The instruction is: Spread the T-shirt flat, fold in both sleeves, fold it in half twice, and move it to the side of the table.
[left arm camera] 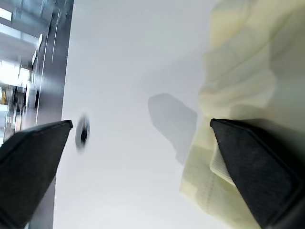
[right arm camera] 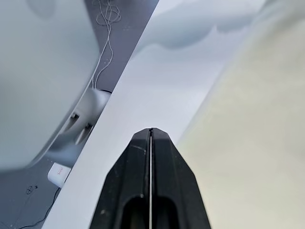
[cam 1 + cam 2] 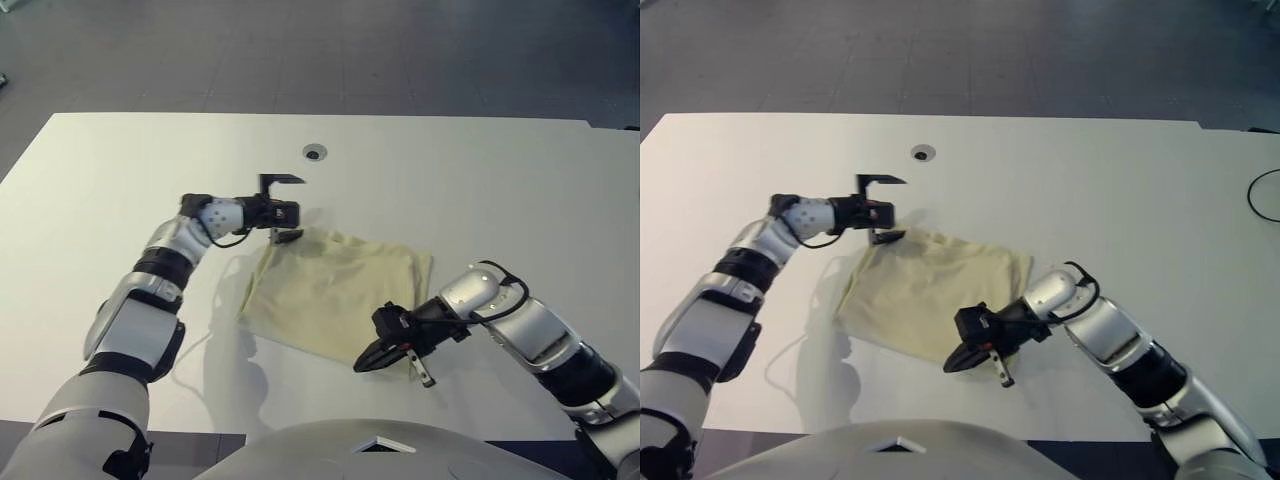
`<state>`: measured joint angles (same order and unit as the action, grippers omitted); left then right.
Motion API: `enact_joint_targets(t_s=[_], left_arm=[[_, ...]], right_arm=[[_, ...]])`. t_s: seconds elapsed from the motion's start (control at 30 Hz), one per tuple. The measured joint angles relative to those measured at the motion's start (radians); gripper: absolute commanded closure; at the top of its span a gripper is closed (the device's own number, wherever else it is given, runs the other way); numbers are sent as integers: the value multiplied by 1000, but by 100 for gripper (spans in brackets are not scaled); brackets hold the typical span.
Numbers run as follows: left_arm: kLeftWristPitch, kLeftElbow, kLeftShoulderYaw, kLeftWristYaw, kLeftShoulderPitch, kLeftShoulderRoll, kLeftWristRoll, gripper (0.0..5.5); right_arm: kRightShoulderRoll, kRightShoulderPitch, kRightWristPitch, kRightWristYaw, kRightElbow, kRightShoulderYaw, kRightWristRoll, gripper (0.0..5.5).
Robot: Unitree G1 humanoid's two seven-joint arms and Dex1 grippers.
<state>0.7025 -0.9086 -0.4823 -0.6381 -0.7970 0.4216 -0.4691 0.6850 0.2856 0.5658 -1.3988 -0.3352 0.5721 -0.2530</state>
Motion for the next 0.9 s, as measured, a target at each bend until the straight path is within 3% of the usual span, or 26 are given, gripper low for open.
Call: enact_joint_targets(t_s=[0.13,0.3,0.5,0.57,0.73,0.9], left_arm=[[105,-39,-60,66,-42,-52,-61,11],[156,-103,-130,264,-96,-101,-195,11],[152,-155,-178,606,-189,-85,-355,11],[185,-149,-160,648,-207,-67,-348,11],[349,-12,-51,562,-173,37,-124,11],[286,330,-18,305,74,178,270,11]], right_arm=[[-65,31,17,31,59,14,-3,550],[-84,48,96,61,-19,-115,-147,550],[20,-4,91,78,-47,-267,-211,550],[54,-17,62,80,-17,-304,-206,550],[126,-37,-51,90,104,-355,-135,550],[153,-60,-127,95,193,-367,-88,550]])
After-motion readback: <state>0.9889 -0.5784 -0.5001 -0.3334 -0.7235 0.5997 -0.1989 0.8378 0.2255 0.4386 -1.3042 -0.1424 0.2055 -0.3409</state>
